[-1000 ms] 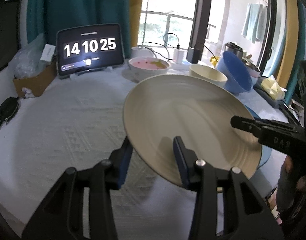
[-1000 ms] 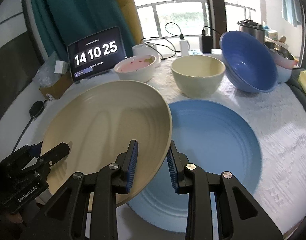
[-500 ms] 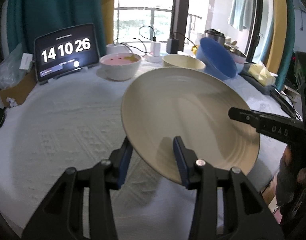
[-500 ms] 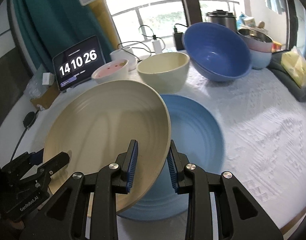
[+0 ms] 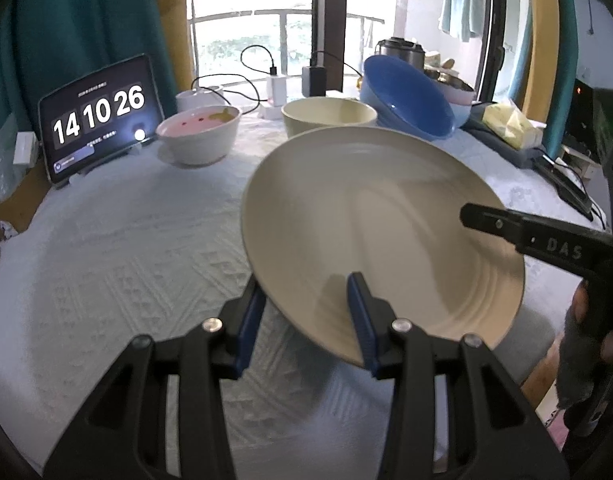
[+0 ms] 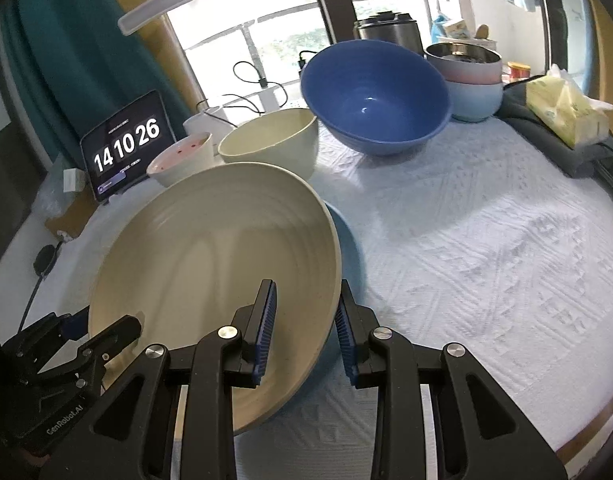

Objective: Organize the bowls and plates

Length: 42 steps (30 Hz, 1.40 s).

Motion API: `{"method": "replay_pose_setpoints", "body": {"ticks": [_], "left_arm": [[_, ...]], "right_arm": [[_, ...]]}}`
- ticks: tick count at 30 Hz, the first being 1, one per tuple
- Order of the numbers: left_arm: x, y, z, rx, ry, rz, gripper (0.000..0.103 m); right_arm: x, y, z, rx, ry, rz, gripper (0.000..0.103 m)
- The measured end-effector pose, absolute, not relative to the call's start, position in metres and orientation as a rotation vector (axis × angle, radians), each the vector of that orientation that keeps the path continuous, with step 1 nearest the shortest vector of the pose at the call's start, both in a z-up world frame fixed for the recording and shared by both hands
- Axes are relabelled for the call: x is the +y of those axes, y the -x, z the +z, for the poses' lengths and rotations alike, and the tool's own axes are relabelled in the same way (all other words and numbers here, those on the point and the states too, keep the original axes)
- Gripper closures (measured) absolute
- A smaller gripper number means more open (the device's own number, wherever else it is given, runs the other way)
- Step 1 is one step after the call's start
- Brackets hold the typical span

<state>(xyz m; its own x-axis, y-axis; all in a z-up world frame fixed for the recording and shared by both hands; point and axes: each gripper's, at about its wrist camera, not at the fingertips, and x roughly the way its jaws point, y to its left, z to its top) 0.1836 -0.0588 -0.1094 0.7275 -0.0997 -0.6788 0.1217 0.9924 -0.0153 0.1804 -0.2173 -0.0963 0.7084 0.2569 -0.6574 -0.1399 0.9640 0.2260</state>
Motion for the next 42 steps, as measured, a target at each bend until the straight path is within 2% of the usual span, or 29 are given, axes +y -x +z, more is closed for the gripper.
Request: {"method": "replay_pose_setpoints", "body": {"ticks": [10,21,24,26,42], "left_arm": [[-0.062,-0.200,-0.118,0.798,-0.061,-0.080,0.057],[-0.042,-0.198,-0.113,0.778,-0.004,-0.037,0.057],[-0.033,-0.199,-0.112,0.772,0.035,-0.027,0.057],[-0.031,-0.200,-0.112,0.770,0.054,-0.029,0.057],[-0.047,-0.217,-0.131,0.820,0.069,-0.081,0.054]], "right_arm": [[-0.223,-0.178,-0.092,0.721,-0.167,0.220,0.071],[-0.236,-0.178,-0.094,0.724,-0.181,0.153,0.070],[-0.238,-0.179,-0.096,0.736,-0.197,0.155,0.069],[-0.239,-0.180,-0.098,0.743,-0.209,0.156,0.062],[-0.238,-0.193,-0.121,0.824,-0.262,0.187,0.060]]}}
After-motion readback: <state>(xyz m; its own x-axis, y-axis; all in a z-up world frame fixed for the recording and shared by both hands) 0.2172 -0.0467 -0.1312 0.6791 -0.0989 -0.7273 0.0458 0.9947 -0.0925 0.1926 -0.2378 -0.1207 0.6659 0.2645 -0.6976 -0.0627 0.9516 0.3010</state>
